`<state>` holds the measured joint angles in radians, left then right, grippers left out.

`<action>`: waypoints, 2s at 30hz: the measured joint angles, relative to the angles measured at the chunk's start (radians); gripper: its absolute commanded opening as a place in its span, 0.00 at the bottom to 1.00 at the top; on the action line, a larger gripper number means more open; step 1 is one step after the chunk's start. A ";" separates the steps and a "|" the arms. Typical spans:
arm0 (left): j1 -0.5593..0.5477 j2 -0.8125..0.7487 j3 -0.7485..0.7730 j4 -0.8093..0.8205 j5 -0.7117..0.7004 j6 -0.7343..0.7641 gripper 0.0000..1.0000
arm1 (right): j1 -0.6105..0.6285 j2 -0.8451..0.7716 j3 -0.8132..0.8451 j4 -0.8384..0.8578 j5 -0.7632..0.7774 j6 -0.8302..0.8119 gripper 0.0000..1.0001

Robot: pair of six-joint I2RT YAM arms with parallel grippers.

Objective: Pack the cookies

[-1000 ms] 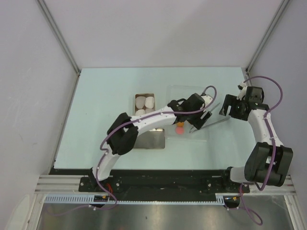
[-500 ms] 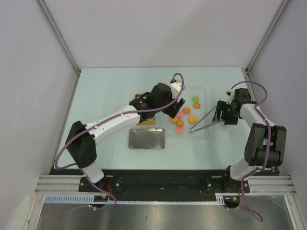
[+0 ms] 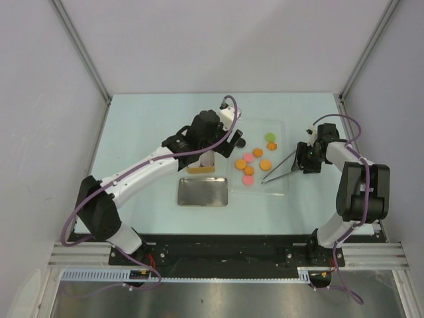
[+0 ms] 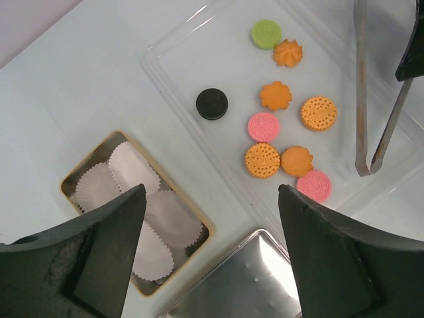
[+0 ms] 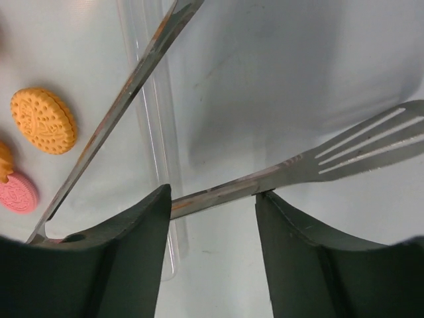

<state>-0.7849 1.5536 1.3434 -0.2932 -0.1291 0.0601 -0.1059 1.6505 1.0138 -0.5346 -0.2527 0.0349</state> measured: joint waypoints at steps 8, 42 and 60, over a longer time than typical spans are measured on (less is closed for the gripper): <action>0.017 -0.028 -0.012 0.002 0.000 0.004 0.86 | -0.005 0.026 0.008 0.017 0.000 0.000 0.45; 0.056 -0.069 -0.043 0.032 0.008 0.031 0.87 | -0.119 0.278 0.368 -0.133 0.055 -0.097 0.01; 0.071 -0.077 -0.057 0.039 0.012 0.039 0.87 | -0.076 0.392 0.730 -0.251 0.343 -0.266 0.03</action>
<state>-0.7143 1.4769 1.2861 -0.2539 -0.1169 0.0986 -0.1818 2.0426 1.7435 -0.7853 0.0902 -0.2314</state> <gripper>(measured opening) 0.867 0.023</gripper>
